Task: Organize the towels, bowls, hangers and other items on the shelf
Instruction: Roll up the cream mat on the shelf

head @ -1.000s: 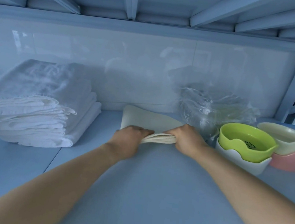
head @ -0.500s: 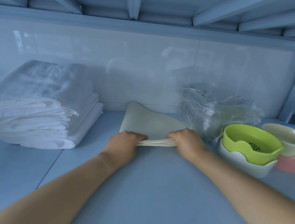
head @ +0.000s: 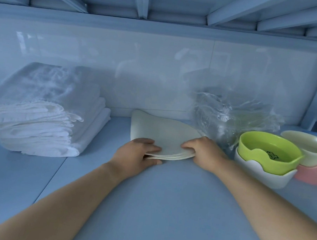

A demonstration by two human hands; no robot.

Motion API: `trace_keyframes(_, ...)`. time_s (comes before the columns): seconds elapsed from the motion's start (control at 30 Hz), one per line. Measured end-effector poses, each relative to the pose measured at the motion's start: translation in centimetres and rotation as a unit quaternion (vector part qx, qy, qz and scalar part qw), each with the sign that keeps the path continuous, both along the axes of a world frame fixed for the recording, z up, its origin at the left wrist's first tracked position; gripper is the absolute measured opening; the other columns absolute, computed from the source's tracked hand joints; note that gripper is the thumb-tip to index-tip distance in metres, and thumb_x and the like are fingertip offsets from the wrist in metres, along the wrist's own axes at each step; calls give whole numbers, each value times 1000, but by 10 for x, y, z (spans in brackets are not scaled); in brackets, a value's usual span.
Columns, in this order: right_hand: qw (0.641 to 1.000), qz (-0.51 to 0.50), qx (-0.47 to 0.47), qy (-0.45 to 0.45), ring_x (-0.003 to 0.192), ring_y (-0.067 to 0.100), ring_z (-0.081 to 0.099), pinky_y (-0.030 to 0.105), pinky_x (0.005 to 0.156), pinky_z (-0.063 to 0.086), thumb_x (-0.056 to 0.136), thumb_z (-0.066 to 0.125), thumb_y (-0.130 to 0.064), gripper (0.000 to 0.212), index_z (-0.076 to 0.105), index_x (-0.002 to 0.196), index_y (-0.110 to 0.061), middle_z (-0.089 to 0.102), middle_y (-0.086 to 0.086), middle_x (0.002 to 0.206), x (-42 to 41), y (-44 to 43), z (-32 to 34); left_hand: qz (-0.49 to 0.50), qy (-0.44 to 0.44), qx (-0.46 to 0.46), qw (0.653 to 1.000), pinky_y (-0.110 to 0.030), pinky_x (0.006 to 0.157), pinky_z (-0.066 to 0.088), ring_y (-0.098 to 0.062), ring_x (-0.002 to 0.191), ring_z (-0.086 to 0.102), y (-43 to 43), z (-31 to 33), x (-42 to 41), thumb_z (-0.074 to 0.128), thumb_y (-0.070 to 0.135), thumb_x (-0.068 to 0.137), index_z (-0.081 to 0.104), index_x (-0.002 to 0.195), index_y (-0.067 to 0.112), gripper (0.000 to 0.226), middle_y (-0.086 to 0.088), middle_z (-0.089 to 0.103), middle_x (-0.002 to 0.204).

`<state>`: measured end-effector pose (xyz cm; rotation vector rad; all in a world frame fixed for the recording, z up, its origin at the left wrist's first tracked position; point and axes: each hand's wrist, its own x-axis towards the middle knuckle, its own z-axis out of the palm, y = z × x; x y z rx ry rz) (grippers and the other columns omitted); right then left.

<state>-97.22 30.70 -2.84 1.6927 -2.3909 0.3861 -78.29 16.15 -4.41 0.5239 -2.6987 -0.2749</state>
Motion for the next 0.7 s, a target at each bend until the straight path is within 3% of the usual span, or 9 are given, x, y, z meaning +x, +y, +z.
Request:
trace_keyframes(0.2,992,71,-83,-58,100,13,64,31,86,51,73,69,-26,28,71,101,-22,71,-9,105,9,17,-6,-17,-15,-32,999,-27,106,36,-7,135,32,4,7,3,57,42,86,52,128,38,43,6,41,144)
trace_keyframes(0.3,988,112,-92,-49,95,9,63,26,82,50,78,70,-29,22,72,98,-19,71,-9,103,21,13,-6,-18,-47,-97,994,-31,98,42,-11,129,40,4,20,7,56,30,81,54,125,39,45,10,47,138)
trace_keyframes(0.37,988,122,-79,-52,81,11,62,26,73,48,83,64,-26,12,72,91,-20,71,-8,91,26,11,-4,-11,-60,-126,990,-31,88,47,-13,120,49,4,27,8,51,22,84,56,120,44,43,16,54,129)
trace_keyframes(0.5,994,57,-84,-43,79,20,62,35,71,48,86,60,-28,14,73,87,-21,71,-2,82,34,4,-3,19,-39,-121,992,-28,81,45,-16,111,53,0,26,7,44,10,92,57,120,46,48,20,60,123)
trace_keyframes(0.7,987,-6,-114,-113,78,11,62,27,69,50,77,71,-35,12,74,87,-28,72,-8,82,43,-2,-7,58,-32,-100,993,-26,66,41,-19,97,58,1,21,7,45,4,83,60,111,43,50,9,66,107)
